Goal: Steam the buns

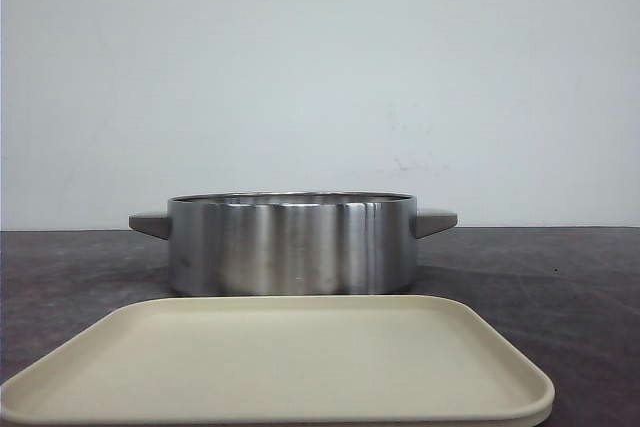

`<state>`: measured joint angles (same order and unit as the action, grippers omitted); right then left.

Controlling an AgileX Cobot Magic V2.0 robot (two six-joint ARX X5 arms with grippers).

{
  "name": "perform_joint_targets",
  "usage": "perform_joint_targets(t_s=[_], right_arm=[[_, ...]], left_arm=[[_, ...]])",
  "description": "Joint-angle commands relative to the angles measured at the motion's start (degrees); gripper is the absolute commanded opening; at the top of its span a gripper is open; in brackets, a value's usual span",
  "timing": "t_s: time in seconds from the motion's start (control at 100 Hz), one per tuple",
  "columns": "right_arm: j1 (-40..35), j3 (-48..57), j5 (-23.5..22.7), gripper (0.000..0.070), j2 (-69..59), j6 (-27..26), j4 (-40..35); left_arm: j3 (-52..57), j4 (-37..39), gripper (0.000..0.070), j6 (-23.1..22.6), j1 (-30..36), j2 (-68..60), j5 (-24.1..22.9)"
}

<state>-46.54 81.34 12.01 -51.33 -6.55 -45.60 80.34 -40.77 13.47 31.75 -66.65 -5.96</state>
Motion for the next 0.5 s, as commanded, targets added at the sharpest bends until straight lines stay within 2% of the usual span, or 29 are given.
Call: perform_joint_targets(t_s=[0.0, 0.11, 0.22, 0.49], right_arm=[[-0.7, -9.3, -0.6, 0.0007, 2.8, 2.6, 8.6], [-0.7, -22.0, -0.7, 0.0007, 7.5, 2.4, 20.4], [-0.6, -30.0, -0.6, 0.0007, 10.4, 2.4, 29.2], [-0.6, -31.8, -0.6, 0.0007, 11.0, 2.5, 33.5]], left_arm=[[-0.9, -2.4, 0.0003, -0.3, 0.5, 4.4, -1.0], [-4.4, -4.8, 0.0000, 0.9, 0.6, 13.0, -2.4], [-9.5, -4.3, 0.0000, 3.0, 0.6, 21.4, -3.1], [-14.6, -9.4, 0.0000, 4.1, 0.6, 31.2, -3.2]])
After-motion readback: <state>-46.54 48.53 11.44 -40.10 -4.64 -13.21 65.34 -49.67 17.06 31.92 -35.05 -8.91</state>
